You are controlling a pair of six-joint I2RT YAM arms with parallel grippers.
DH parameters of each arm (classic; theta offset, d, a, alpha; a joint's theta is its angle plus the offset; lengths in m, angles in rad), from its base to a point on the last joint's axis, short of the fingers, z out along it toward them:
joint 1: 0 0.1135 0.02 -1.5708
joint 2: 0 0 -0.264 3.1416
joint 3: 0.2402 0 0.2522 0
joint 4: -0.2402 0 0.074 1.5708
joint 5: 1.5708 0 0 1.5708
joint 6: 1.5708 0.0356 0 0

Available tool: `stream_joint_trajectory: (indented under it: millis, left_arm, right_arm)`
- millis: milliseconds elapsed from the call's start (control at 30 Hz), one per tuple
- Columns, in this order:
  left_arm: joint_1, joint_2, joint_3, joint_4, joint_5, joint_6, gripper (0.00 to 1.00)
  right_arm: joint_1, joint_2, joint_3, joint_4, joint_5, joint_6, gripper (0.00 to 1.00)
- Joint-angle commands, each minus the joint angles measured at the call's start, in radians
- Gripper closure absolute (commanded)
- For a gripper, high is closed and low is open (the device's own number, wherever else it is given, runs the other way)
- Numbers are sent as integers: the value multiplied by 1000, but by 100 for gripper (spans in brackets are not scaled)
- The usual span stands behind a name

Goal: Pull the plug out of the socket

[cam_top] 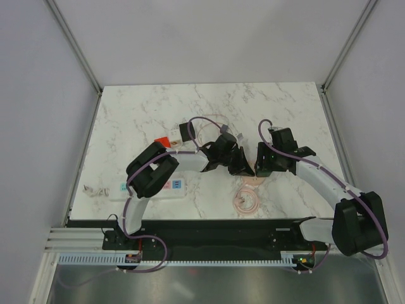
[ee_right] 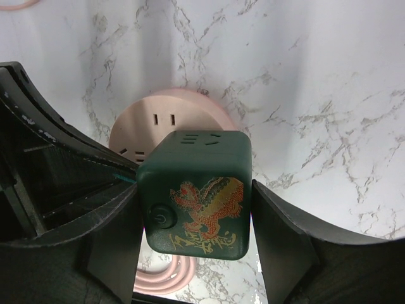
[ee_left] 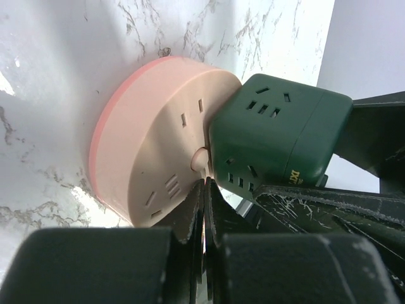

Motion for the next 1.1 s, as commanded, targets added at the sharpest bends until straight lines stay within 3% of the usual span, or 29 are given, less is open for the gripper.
stream_joint_trajectory:
  millis: [0,300,633,1067]
  left_arm:
    - [7,77,-10,-207,-157,94,98]
    - [18,18,19,-181,-65,105,98]
    - [19,72,73,-191,-74,102,98]
    - [16,86,15,-226,-142,99,98]
  right_arm:
    - [1,4,39,60,-56,35,100]
    - [3,-15,-3,66,-55,27,100]
    - [3,-41,-4,56,-85,32,100]
    - [4,-1,95,-4,-92,33,100]
